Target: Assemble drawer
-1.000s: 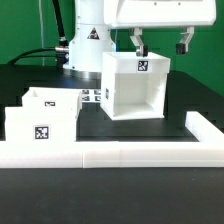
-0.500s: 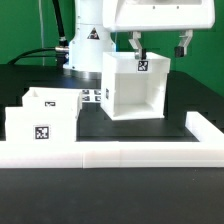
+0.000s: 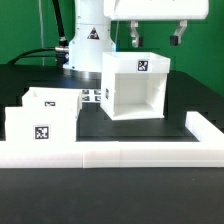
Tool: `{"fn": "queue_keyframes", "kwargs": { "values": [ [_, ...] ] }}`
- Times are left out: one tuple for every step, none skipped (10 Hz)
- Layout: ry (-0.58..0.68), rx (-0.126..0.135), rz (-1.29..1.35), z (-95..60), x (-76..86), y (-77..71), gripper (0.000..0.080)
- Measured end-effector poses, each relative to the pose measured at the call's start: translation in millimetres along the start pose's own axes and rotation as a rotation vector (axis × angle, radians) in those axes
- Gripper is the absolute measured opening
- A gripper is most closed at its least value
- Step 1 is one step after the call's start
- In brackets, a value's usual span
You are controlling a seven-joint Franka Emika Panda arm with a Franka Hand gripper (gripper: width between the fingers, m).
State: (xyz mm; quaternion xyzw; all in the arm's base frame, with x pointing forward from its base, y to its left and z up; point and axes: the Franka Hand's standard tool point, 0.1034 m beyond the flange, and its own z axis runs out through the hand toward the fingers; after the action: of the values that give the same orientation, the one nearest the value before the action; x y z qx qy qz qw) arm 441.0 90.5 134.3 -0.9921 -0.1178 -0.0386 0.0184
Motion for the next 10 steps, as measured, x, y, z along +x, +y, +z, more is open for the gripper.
{"fn": "queue_keyframes", "kwargs": {
  "values": [
    [-0.006,0.001,0.009,8.2,-8.5,-4.0,0.0650],
    [0.002,0.002,0.018,16.8,-13.9,-9.6,0.0650],
    [0.004,0.004,0.015,23.9,-17.7,-14.2,0.0650],
    [0.000,0.007,0.011,29.5,-20.2,-17.1,0.0650],
    [0.002,0.008,0.008,33.6,-22.2,-19.2,0.0650],
    [-0.001,0.009,0.004,37.7,-26.5,-21.6,0.0650],
    [0.010,0.008,0.003,37.8,-26.5,-22.0,0.0529],
    [0.010,0.008,0.002,38.1,-27.0,-23.6,0.0390],
    [0.008,0.008,-0.001,38.2,-27.2,-24.9,0.0390],
    [0.008,0.008,-0.001,38.2,-27.3,-24.6,0.0208]
  ]
}}
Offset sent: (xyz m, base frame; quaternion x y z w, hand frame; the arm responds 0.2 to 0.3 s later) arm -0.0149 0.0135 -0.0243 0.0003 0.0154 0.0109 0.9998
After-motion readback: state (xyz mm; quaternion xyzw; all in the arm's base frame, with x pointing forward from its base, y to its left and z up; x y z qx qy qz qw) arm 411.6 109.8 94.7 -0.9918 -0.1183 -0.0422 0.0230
